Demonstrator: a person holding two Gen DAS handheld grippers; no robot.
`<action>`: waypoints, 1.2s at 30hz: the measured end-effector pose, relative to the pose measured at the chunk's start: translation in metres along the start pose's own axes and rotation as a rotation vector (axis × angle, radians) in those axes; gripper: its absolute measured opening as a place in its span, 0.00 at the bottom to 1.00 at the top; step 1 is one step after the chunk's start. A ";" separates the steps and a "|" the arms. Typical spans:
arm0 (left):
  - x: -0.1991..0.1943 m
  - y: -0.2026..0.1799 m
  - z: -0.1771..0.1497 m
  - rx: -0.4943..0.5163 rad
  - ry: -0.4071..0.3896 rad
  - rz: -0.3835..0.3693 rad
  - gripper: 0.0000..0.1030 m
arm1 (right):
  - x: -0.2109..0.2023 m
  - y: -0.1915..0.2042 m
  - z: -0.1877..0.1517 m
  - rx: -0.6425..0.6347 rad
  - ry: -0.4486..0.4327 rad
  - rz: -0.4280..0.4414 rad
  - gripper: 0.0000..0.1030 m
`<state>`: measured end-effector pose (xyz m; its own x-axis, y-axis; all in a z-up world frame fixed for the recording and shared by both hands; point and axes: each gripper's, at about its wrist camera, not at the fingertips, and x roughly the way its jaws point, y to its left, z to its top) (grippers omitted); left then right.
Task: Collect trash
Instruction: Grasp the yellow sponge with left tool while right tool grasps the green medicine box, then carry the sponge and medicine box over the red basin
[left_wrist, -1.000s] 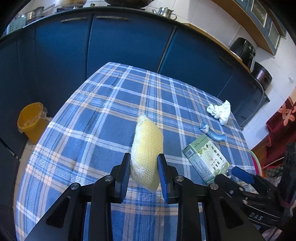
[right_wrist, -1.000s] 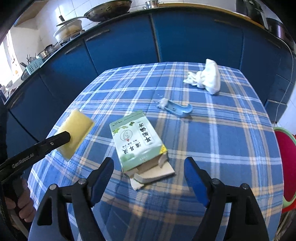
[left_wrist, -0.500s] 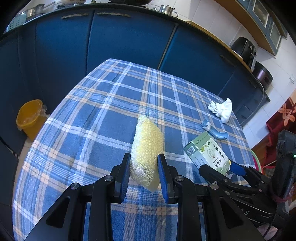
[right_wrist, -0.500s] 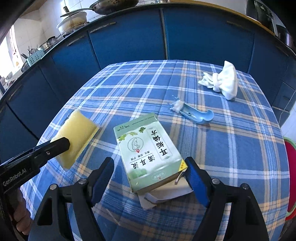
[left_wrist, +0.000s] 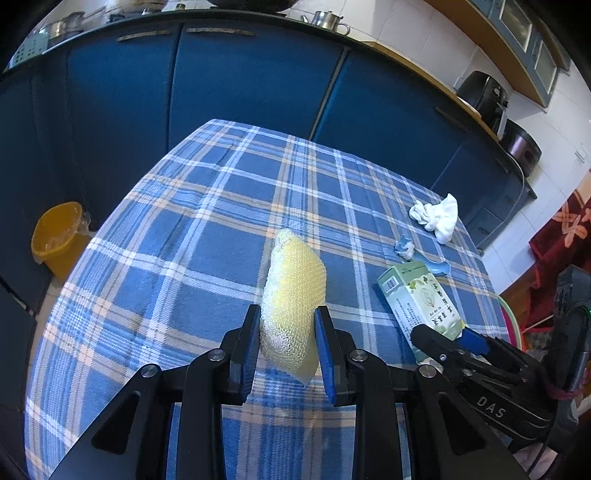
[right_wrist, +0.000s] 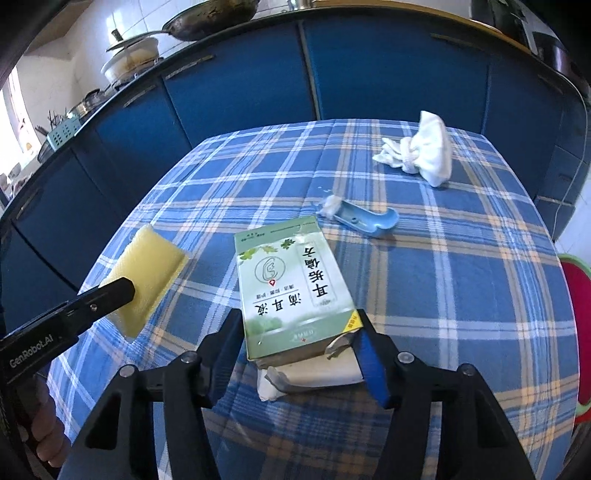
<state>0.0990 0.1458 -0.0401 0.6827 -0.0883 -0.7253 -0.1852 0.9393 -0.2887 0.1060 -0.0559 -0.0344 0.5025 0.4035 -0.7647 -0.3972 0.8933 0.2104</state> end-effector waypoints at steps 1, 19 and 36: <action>0.000 -0.002 0.000 0.003 0.000 -0.001 0.28 | -0.004 -0.002 -0.001 0.007 -0.006 0.002 0.60; -0.007 -0.058 0.006 0.109 -0.010 -0.054 0.28 | -0.068 -0.050 -0.013 0.128 -0.131 -0.002 0.59; 0.004 -0.151 0.005 0.268 0.019 -0.141 0.28 | -0.116 -0.127 -0.027 0.276 -0.229 -0.065 0.59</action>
<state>0.1336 0.0049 0.0036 0.6744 -0.2276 -0.7024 0.1052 0.9712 -0.2137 0.0773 -0.2213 0.0114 0.6910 0.3498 -0.6325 -0.1519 0.9258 0.3461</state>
